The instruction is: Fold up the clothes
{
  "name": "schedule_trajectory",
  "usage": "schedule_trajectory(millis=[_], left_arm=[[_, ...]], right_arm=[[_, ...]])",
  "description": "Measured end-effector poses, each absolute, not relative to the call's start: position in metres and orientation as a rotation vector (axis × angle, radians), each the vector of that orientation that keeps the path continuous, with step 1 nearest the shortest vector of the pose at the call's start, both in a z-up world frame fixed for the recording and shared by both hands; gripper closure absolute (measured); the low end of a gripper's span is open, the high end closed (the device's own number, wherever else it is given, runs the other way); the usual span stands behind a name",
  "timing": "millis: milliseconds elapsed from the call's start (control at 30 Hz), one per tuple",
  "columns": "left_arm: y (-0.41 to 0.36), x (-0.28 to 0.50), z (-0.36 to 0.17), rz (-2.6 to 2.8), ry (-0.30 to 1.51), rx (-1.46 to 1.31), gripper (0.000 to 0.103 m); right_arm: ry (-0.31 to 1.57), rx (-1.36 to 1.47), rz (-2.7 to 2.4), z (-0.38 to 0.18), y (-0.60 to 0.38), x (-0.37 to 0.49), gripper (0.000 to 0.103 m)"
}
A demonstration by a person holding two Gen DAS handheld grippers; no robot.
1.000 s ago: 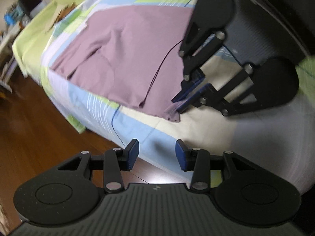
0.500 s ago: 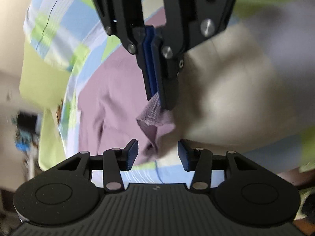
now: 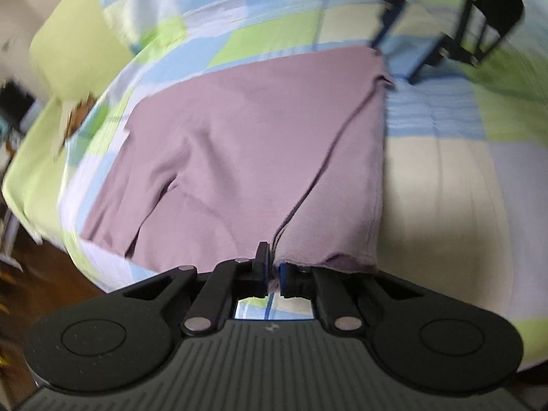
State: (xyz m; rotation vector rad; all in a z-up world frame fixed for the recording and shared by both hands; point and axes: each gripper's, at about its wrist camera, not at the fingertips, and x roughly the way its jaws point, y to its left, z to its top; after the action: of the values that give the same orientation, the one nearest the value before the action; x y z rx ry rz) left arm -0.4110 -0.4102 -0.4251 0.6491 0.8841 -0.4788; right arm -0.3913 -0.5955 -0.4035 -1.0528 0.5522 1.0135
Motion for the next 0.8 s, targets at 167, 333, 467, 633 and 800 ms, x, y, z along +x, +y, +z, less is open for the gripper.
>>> schedule_trajectory(millis=[167,333,467,633,800], left_arm=[[-0.406,-0.403,-0.431,-0.477,0.928,0.604,0.095],[-0.398,-0.398,-0.420,-0.499,0.975,0.517,0.098],[-0.376,-0.380,-0.405,-0.479,1.007,0.359,0.098],[-0.336,-0.342,-0.382,-0.407,1.017,0.157,0.098],[-0.293,-0.286,-0.379,-0.358,1.002,0.037,0.099]], right_arm=[[0.428,-1.166,1.091,-0.424,-0.602,-0.389,0.079],[0.473,-1.166,1.190,-0.416,-0.593,-0.367,0.100],[0.585,-1.045,1.246,-0.374,-0.571,-0.316,0.101],[0.631,-0.971,1.249,-0.335,-0.536,-0.236,0.101],[0.676,-0.974,1.258,-0.329,-0.490,-0.165,0.100]])
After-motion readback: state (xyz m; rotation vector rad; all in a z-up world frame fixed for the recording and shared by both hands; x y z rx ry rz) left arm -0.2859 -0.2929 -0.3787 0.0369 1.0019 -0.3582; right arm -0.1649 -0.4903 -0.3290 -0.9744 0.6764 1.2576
